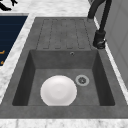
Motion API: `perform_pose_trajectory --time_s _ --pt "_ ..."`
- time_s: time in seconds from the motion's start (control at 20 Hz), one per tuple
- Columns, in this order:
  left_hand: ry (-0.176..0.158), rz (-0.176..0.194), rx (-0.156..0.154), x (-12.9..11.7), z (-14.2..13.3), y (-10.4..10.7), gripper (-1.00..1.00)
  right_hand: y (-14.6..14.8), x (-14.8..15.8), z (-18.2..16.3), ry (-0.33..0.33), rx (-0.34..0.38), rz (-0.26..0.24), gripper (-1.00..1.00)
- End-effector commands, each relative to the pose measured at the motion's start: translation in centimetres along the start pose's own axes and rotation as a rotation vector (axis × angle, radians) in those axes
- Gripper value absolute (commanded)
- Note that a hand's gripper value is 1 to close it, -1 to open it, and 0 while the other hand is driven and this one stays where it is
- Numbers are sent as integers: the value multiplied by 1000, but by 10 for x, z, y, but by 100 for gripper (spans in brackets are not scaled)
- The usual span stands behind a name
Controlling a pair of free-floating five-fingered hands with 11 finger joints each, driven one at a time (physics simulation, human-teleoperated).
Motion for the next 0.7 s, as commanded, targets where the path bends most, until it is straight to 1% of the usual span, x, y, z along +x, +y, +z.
perform_pose_trajectory --time_s 0.0,0.05,0.15,0.35,0.65 --pt "0 0 0 0 0 0 0 -6 -3 27 20 -17 -46 100" --pt "0 0 0 0 0 0 0 -2 -2 34 25 -19 -44 100" --pt "0 0 0 0 0 0 0 3 -2 48 26 -48 -21 100" --pt "0 0 0 0 0 0 0 11 0 67 49 -90 -20 100" --pt "0 0 0 0 0 0 0 37 4 89 77 -96 -20 100"
